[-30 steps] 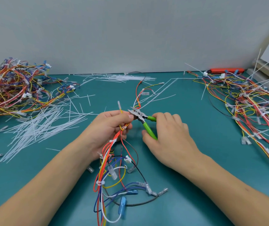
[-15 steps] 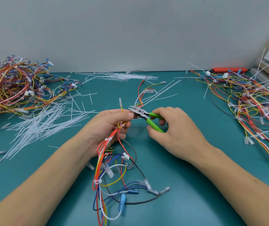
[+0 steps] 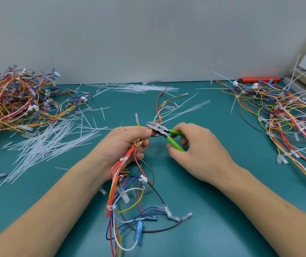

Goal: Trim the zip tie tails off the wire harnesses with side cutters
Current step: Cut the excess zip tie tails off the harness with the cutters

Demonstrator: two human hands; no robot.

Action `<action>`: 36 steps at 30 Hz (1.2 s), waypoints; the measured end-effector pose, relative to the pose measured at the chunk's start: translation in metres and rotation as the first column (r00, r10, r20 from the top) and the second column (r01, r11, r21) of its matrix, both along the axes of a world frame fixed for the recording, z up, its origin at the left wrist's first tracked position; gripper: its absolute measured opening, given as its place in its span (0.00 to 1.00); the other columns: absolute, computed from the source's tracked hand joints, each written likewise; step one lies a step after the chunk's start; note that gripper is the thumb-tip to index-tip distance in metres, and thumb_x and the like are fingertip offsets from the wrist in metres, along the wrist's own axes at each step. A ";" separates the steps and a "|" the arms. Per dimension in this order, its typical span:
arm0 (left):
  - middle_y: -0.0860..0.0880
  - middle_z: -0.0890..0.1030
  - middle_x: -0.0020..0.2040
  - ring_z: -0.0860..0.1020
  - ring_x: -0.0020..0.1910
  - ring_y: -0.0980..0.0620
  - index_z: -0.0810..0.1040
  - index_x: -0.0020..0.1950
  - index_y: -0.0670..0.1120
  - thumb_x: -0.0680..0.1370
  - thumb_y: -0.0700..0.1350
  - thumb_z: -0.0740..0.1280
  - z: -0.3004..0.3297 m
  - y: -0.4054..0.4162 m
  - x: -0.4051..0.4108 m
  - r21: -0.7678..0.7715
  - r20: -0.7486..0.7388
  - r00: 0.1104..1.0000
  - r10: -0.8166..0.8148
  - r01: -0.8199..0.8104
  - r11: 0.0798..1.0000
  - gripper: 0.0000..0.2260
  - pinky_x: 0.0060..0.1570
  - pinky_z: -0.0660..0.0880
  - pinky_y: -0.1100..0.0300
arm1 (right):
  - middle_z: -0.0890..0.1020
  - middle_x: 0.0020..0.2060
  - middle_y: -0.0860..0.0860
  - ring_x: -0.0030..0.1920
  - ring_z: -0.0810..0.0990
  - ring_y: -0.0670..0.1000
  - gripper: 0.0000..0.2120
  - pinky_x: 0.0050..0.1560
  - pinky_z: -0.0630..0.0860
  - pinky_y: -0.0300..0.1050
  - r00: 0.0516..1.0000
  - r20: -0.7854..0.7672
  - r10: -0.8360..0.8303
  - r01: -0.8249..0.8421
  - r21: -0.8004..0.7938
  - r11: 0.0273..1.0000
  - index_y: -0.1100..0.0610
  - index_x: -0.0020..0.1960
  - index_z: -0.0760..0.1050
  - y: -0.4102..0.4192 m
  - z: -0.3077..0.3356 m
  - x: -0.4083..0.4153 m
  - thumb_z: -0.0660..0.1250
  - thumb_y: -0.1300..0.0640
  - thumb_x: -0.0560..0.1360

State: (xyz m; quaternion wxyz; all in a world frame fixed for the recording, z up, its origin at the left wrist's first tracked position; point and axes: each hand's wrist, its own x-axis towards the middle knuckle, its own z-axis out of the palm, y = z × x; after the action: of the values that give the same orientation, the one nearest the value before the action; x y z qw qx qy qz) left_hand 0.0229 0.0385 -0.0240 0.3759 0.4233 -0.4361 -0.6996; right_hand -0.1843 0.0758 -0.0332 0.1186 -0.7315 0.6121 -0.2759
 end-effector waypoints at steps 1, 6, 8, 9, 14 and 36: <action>0.49 0.75 0.31 0.67 0.25 0.56 0.88 0.44 0.44 0.69 0.46 0.73 0.000 0.000 0.000 -0.004 0.002 1.000 -0.004 0.004 1.000 0.08 0.25 0.66 0.66 | 0.76 0.44 0.42 0.49 0.73 0.48 0.12 0.51 0.71 0.50 1.000 -0.020 -0.003 0.003 -0.003 1.000 0.44 0.57 0.75 0.000 -0.002 0.001 0.68 0.41 0.76; 0.49 0.75 0.31 0.67 0.25 0.55 0.88 0.45 0.43 0.69 0.45 0.73 -0.002 -0.001 0.000 -0.009 -0.005 1.000 0.001 -0.001 1.000 0.08 0.25 0.66 0.65 | 0.77 0.52 0.41 0.60 0.71 0.49 0.21 0.63 0.65 0.52 0.996 -0.077 -0.040 0.040 -0.010 0.999 0.43 0.66 0.74 0.000 -0.005 0.004 0.65 0.36 0.77; 0.49 0.75 0.31 0.67 0.25 0.55 0.88 0.44 0.43 0.69 0.45 0.73 -0.002 -0.001 0.000 -0.014 -0.002 1.000 -0.002 0.002 1.000 0.08 0.25 0.66 0.65 | 0.77 0.53 0.42 0.60 0.71 0.49 0.22 0.61 0.68 0.51 0.998 -0.052 -0.028 0.028 -0.006 1.000 0.44 0.67 0.74 -0.001 -0.005 0.004 0.66 0.37 0.77; 0.49 0.75 0.31 0.67 0.25 0.55 0.88 0.44 0.43 0.69 0.46 0.73 -0.002 -0.001 0.000 -0.015 0.003 1.000 -0.002 0.002 1.000 0.09 0.25 0.66 0.65 | 0.77 0.53 0.42 0.60 0.71 0.50 0.22 0.61 0.69 0.51 0.999 -0.044 -0.021 0.020 -0.010 1.000 0.45 0.67 0.74 -0.001 -0.005 0.003 0.67 0.38 0.77; 0.49 0.75 0.32 0.68 0.25 0.55 0.87 0.45 0.43 0.71 0.45 0.73 -0.003 -0.002 0.000 -0.014 0.018 1.000 0.007 -0.006 1.000 0.07 0.25 0.66 0.65 | 0.76 0.48 0.44 0.55 0.71 0.50 0.19 0.61 0.73 0.54 1.000 -0.029 0.000 -0.001 -0.033 0.999 0.46 0.65 0.76 -0.002 -0.005 0.002 0.69 0.42 0.77; 0.48 0.76 0.31 0.70 0.25 0.56 0.87 0.43 0.44 0.77 0.41 0.70 -0.004 -0.001 -0.001 -0.036 0.045 0.997 0.056 -0.054 0.998 0.07 0.25 0.68 0.65 | 0.74 0.44 0.41 0.49 0.72 0.47 0.14 0.53 0.71 0.51 1.000 0.002 -0.006 0.006 -0.046 0.999 0.43 0.59 0.75 -0.002 -0.008 0.004 0.70 0.43 0.75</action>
State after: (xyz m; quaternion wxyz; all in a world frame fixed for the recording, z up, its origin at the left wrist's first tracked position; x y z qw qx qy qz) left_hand 0.0216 0.0372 -0.0277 0.3924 0.4444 -0.4449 -0.6713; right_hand -0.1807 0.0739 -0.0412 0.1014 -0.7319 0.6077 -0.2913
